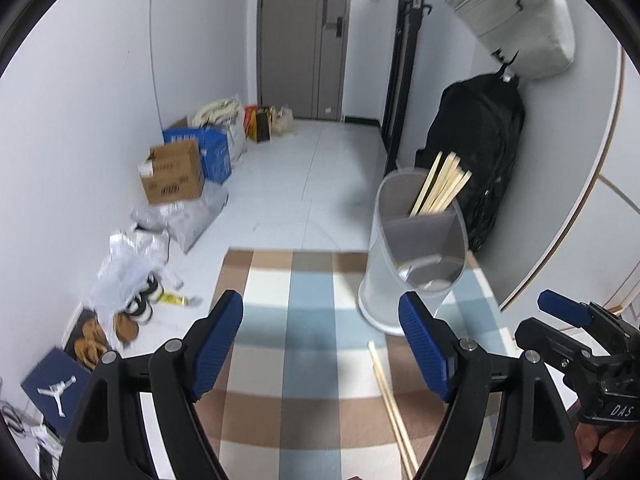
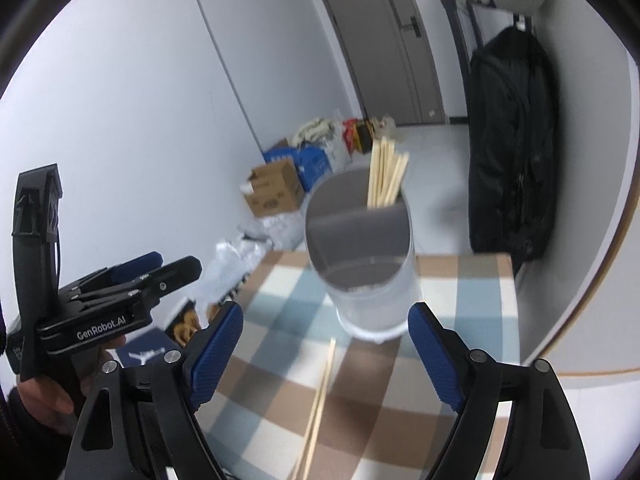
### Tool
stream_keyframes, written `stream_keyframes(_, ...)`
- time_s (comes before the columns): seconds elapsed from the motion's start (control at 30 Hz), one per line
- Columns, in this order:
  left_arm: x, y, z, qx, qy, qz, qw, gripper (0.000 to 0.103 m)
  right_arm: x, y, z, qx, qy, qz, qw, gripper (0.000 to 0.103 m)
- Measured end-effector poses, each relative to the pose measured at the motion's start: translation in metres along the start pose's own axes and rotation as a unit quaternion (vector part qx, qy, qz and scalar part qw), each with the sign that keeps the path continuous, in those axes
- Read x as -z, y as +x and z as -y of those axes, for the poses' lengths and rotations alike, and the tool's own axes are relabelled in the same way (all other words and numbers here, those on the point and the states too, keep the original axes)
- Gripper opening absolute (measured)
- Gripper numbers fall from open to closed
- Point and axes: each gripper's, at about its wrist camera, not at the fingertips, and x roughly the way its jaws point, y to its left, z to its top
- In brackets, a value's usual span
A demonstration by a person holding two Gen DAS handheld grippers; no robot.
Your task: Organize utensils
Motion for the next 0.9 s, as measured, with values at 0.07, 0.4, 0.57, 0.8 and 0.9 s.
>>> stream_keyframes(0.07,0.008,0.006,-0.006,0.0,-0.007,-0.009,0.9999,0.077,0.009,0.01,0.001,0.003,0.002,-0.021,1.0,0.085)
stream_keyframes(0.4,0.029,0.027,-0.031,-0.01,-0.05,-0.042,0.9979,0.077,0.038,0.069,0.006,0.009,0.028,-0.112,0.993,0.084)
stream_keyframes(0.57,0.032,0.03,-0.043,-0.017,-0.057,-0.053,0.9968,0.077,0.04,0.101,0.008,0.012,0.047,-0.147,0.988,0.075)
stream_keyframes(0.8,0.035,0.033,-0.052,-0.01,-0.063,-0.073,0.9953,0.077,0.041,0.143,0.0,0.022,0.046,-0.183,0.982,0.058)
stream_keyframes(0.9,0.035,0.035,-0.057,-0.007,-0.068,-0.08,0.9944,0.077,0.04,0.158,-0.006,0.031,0.034,-0.192,0.98,0.055)
